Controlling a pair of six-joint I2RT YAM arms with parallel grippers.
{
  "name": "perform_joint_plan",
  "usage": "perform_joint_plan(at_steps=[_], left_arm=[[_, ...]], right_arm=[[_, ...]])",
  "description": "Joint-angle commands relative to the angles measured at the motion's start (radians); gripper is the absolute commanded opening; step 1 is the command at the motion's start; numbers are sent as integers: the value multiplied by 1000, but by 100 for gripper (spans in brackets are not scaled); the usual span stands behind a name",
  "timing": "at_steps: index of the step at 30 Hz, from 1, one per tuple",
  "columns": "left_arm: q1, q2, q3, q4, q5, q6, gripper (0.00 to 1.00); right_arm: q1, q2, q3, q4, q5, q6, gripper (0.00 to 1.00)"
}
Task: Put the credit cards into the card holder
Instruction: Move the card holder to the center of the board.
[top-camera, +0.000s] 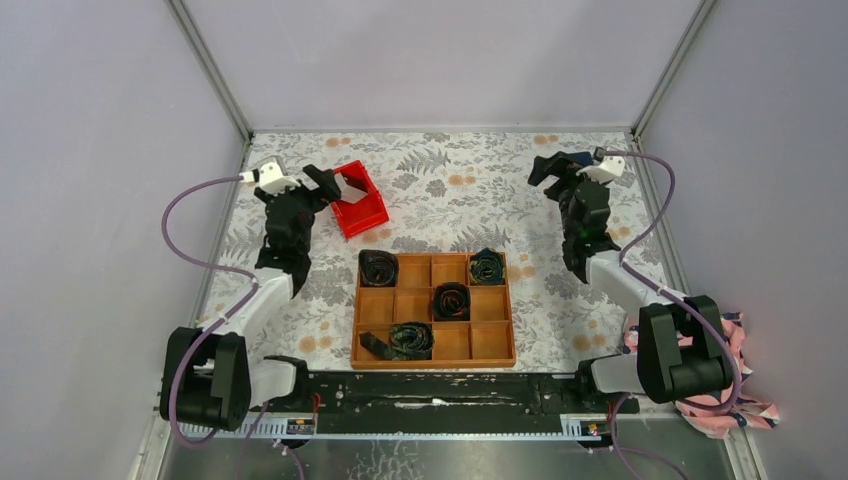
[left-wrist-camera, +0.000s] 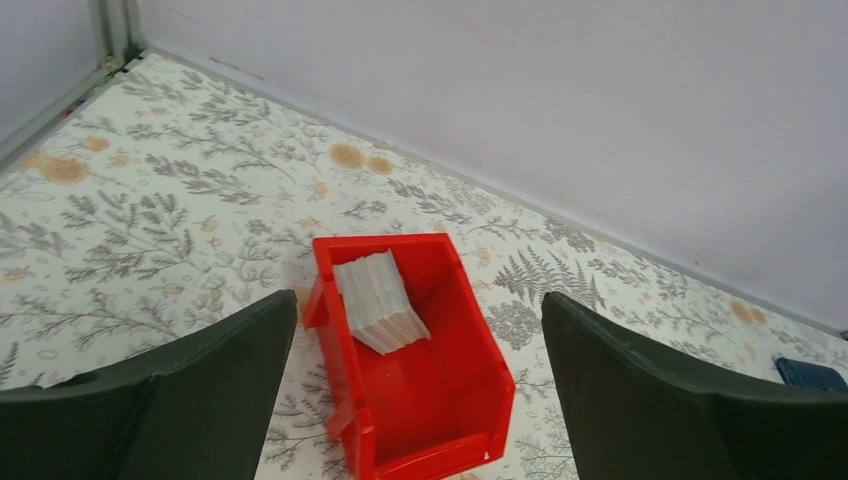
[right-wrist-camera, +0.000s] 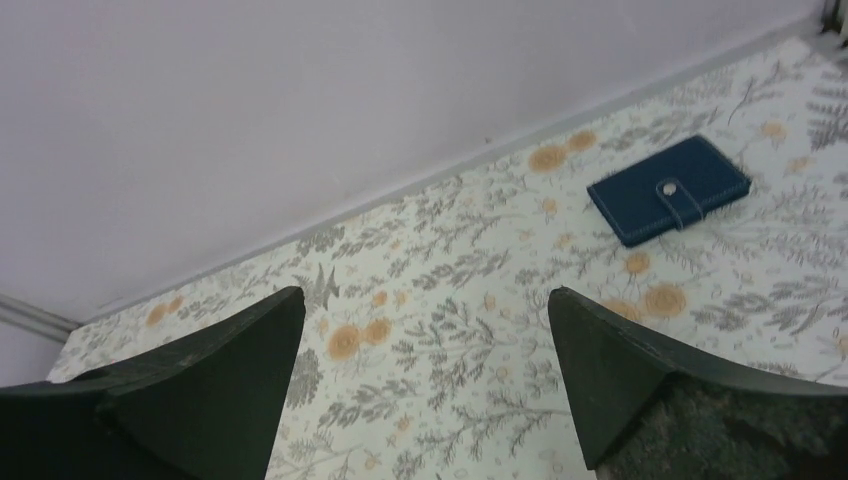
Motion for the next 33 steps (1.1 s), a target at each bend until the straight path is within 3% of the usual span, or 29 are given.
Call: perform_joint_plan(at_steps=[1, 6, 10, 18, 25, 33], left_arm=[[-47, 34, 90, -20, 50, -8, 100], [-129, 111, 218, -89, 57, 57, 100], [-202, 217, 364, -176, 72, 110, 100], [-341, 499, 690, -382, 88, 155, 100], [-360, 722, 856, -408, 222, 85, 100], [-369, 873, 982, -407, 308, 55, 100]], right_arm=[[35, 46, 98, 69, 214, -130, 99], [35, 133, 137, 158, 54, -186, 99], [15, 224, 276, -28, 9, -115, 91], [-84, 414, 547, -424, 184, 35, 88], [-120, 556, 727, -599, 258, 66, 90], [-145, 753, 948, -751, 266, 81, 91]])
